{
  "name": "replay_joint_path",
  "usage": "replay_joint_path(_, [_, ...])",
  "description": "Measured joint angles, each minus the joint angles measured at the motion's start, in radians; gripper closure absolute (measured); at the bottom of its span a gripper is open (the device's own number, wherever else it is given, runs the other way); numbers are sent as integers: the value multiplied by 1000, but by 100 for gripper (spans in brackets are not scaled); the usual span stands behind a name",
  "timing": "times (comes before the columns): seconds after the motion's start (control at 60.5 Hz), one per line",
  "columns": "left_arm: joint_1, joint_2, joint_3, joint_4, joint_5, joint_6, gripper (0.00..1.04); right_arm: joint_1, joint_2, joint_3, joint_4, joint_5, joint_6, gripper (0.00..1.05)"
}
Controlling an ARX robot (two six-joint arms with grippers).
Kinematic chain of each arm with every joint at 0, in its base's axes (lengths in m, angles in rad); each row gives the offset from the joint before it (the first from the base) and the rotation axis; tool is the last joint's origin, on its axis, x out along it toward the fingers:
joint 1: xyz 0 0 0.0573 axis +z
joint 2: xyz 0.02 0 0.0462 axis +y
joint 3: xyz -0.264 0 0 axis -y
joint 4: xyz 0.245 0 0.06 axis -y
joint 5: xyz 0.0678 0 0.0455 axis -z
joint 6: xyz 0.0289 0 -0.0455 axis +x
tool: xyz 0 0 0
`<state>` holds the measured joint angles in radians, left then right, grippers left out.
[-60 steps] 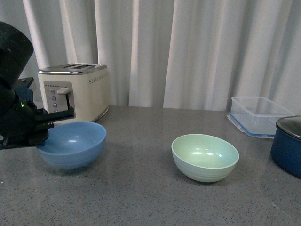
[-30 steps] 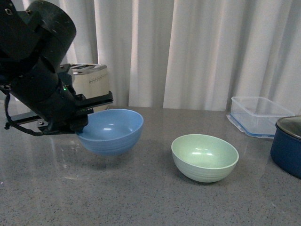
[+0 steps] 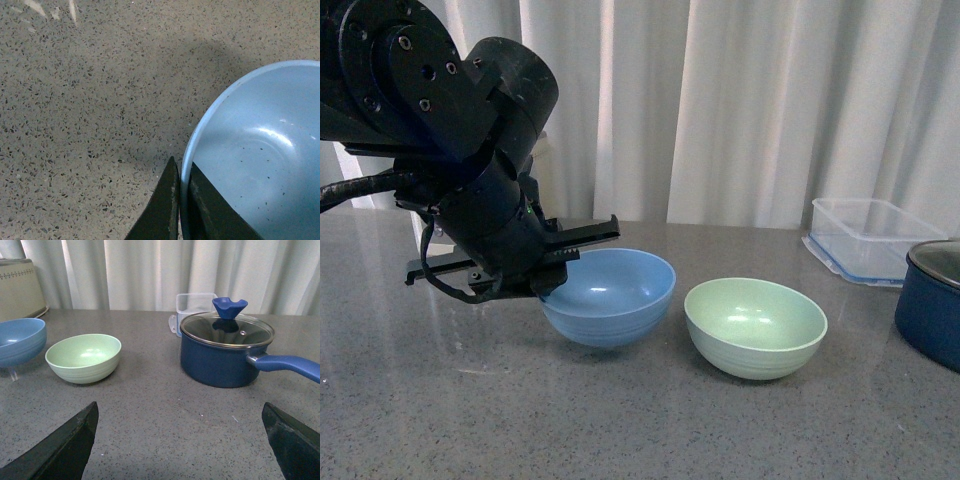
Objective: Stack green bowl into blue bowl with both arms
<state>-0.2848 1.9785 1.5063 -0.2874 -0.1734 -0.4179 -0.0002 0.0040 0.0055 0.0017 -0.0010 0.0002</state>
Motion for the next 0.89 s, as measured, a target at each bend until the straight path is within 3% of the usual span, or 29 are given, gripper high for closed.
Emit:
replay_joint_path(0.728, [-13, 72, 37, 0, -8, -4, 101, 0, 0, 0, 0, 0, 0, 10])
replay_joint_path(0.893, [-12, 71, 37, -1, 2, -6, 76, 0, 0, 0, 0, 0, 0, 10])
